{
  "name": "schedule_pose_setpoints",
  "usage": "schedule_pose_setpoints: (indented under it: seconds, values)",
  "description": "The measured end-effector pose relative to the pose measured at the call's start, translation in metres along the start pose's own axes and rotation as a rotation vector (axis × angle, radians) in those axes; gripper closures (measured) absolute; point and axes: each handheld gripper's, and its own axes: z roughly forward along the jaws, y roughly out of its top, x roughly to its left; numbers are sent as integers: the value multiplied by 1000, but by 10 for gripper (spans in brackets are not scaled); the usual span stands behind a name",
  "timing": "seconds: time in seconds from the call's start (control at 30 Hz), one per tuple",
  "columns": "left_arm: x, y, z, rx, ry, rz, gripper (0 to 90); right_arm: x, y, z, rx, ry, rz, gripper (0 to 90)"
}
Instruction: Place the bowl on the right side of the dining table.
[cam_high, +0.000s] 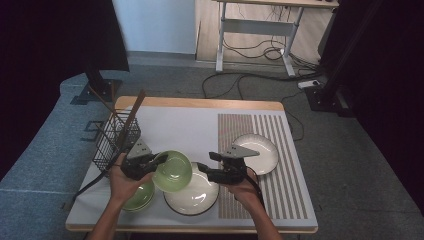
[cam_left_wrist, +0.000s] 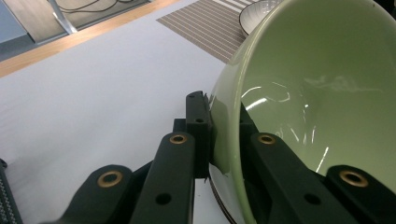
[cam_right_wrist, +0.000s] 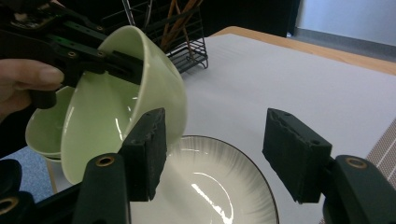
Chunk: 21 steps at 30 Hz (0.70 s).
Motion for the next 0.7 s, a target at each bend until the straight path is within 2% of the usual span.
schedule_pose_setpoints:
  seconds: [0.23, 0.43, 0.7]
  values:
    - [1, -2, 2, 15, 21, 0, 837, 3, 4, -3, -14, 9, -8, 397]
    - [1, -3, 4, 19, 15, -4, 837, 9, 5, -1, -15, 23, -13, 395]
    - [-2, -4, 7, 23, 5, -4, 836, 15, 3, 7, 9, 53, -25, 393]
